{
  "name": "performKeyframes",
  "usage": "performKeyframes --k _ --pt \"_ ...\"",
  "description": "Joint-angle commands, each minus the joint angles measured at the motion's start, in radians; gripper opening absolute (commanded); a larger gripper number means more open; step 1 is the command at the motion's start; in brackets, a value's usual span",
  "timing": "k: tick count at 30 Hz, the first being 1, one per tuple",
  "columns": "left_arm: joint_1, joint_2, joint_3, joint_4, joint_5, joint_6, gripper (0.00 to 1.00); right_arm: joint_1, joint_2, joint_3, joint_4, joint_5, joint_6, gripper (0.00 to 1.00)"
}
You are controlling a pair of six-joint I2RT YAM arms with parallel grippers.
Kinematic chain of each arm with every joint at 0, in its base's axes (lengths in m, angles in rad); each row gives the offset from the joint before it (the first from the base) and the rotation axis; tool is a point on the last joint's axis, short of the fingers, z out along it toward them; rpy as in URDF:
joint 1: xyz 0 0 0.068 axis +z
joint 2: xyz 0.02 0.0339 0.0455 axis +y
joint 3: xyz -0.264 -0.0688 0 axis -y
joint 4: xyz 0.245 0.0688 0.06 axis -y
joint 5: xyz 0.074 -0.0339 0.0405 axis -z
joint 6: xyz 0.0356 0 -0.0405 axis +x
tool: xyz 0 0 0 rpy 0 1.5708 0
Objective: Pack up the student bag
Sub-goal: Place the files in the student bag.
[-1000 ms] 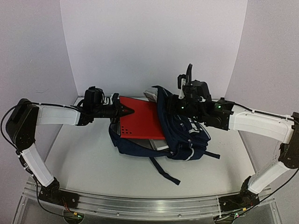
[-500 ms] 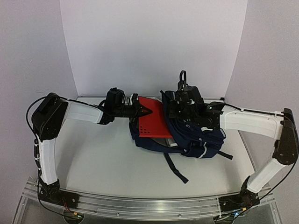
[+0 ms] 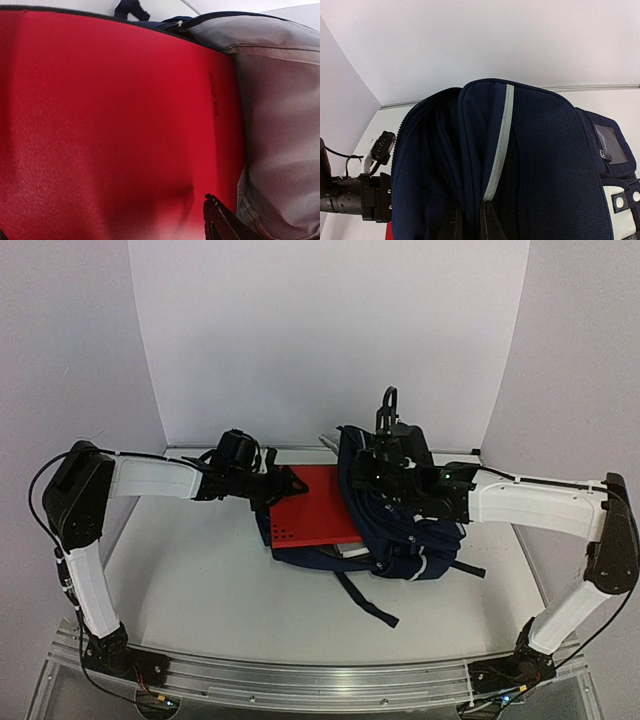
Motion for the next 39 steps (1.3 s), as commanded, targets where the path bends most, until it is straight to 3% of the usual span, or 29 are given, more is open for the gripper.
performKeyframes --k 1,7,13,23,31,39 --pt "0.0 -0.137 -0.018 -0.078 -0.016 0.085 0.64 0.018 -0.063 0.08 0.222 -0.006 0.002 0.0" --pt "-0.003 -0.111 -0.051 0.027 0.084 0.014 0.25 0.034 -0.04 0.104 0.263 -0.132 -0.031 0.0" --pt "-0.032 -0.044 0.031 0.034 0.103 -0.021 0.01 0.119 0.004 0.205 0.32 -0.129 -0.157 0.0" --pt "-0.055 -0.019 0.153 -0.238 -0.014 0.02 0.0 0.153 0.142 0.477 0.318 -0.216 -0.481 0.0" --pt "-0.055 -0.005 0.135 -0.391 -0.143 0.065 0.0 0.153 0.172 0.593 0.312 -0.192 -0.518 0.0" --pt "-0.056 -0.023 0.11 -0.391 -0.22 0.078 0.0 0.155 0.151 0.651 0.331 -0.243 -0.52 0.0"
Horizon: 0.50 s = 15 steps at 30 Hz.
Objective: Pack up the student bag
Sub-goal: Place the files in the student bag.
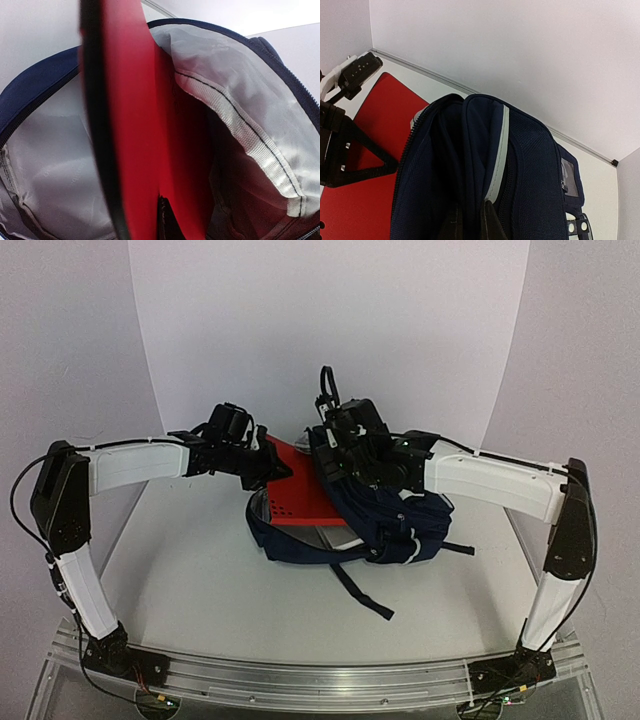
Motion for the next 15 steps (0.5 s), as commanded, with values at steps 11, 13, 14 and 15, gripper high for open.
performKeyframes --k 11,13,14,15 --pt "-0.1 0.137 -0.05 0.277 0.068 0.005 0.0 0.115 -0.056 0.076 0.585 -0.295 0.179 0.0" --pt "-0.104 0.139 -0.054 0.31 0.055 -0.01 0.0 0.115 -0.06 0.034 0.6 -0.299 0.212 0.0" --pt "-0.104 0.148 -0.057 0.328 0.063 -0.007 0.0 0.115 -0.067 0.015 0.608 -0.303 0.221 0.0" --pt "-0.104 0.16 -0.059 0.341 0.073 -0.009 0.0 0.114 -0.071 0.002 0.616 -0.303 0.227 0.0"
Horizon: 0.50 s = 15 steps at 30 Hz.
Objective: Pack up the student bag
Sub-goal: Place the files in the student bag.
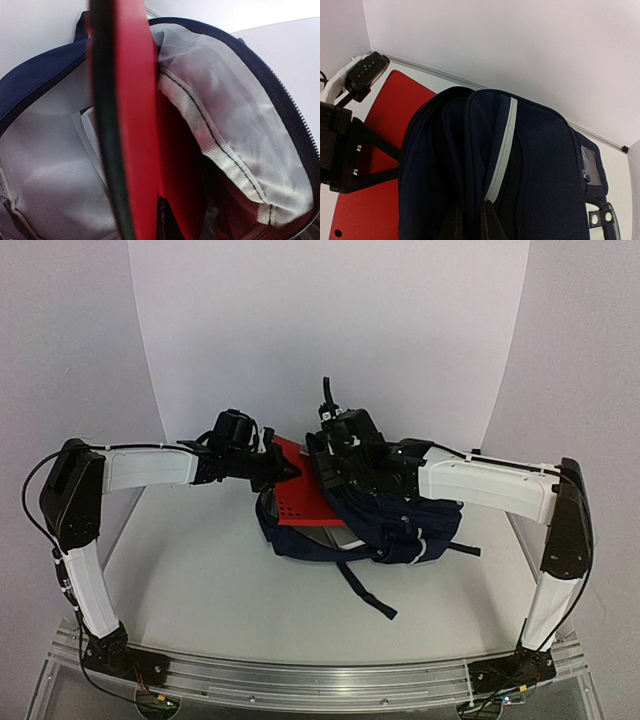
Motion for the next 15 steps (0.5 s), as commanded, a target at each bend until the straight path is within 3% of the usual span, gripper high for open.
performKeyframes --k 1,5,10,15 --pt "-0.102 0.116 -0.03 0.16 0.013 0.02 0.0 0.114 -0.092 0.039 0.597 -0.295 0.107 0.0" --pt "-0.087 0.15 -0.052 0.146 -0.003 0.03 0.01 0.115 -0.098 0.033 0.575 -0.226 0.113 0.0" --pt "-0.013 0.196 -0.108 0.241 0.075 0.038 0.04 0.115 -0.126 -0.027 0.543 -0.155 0.134 0.23" --pt "0.017 0.267 -0.048 0.286 0.206 0.088 0.09 0.115 -0.171 -0.123 0.497 -0.096 0.166 0.54"
